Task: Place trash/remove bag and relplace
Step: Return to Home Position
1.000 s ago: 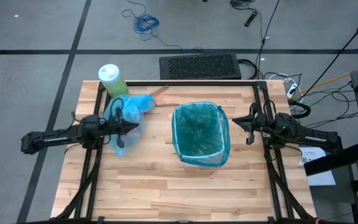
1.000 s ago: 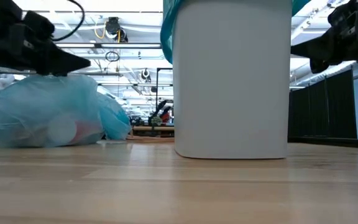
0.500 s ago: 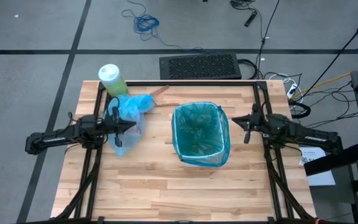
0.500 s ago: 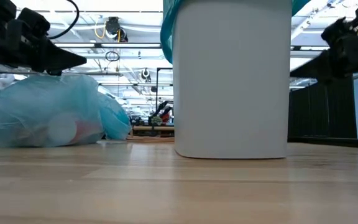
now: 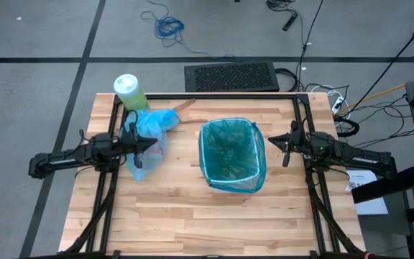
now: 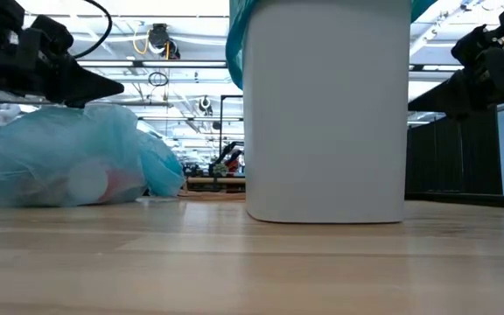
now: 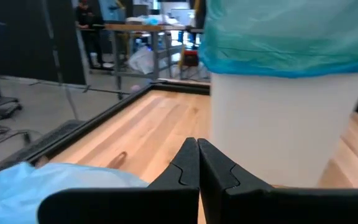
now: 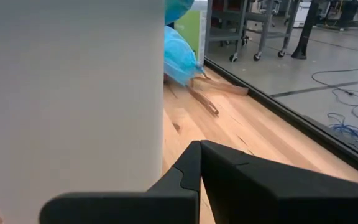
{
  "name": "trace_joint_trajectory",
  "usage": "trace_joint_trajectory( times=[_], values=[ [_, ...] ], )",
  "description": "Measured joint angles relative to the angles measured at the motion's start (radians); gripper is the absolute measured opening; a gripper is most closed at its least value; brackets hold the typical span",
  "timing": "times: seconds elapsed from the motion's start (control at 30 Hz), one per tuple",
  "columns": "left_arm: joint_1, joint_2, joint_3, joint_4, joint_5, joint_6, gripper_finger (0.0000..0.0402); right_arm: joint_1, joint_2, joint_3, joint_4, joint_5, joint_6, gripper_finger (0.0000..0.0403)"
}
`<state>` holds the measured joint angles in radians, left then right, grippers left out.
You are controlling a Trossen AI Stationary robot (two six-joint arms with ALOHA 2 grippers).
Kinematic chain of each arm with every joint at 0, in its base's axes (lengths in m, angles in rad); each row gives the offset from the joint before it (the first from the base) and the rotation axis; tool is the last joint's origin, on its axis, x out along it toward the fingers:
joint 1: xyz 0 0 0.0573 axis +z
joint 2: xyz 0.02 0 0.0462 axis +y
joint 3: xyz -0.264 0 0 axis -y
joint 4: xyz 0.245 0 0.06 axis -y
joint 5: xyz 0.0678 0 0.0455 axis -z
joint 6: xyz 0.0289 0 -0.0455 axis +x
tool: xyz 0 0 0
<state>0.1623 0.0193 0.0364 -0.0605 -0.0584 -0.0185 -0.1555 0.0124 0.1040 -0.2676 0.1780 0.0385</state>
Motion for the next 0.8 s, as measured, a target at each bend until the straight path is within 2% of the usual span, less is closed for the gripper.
trace_joint_trajectory(
  times=[0.17,0.8],
  values=[
    [0.0,0.0,0.0,0.008,-0.063,-0.001,0.0,0.0,0.0,0.0,0.0,0.006,0.002,0.0],
    [0.0,0.0,0.0,0.007,-0.057,0.003,0.0,0.0,0.0,0.0,0.0,0.005,0.002,0.0]
  ],
)
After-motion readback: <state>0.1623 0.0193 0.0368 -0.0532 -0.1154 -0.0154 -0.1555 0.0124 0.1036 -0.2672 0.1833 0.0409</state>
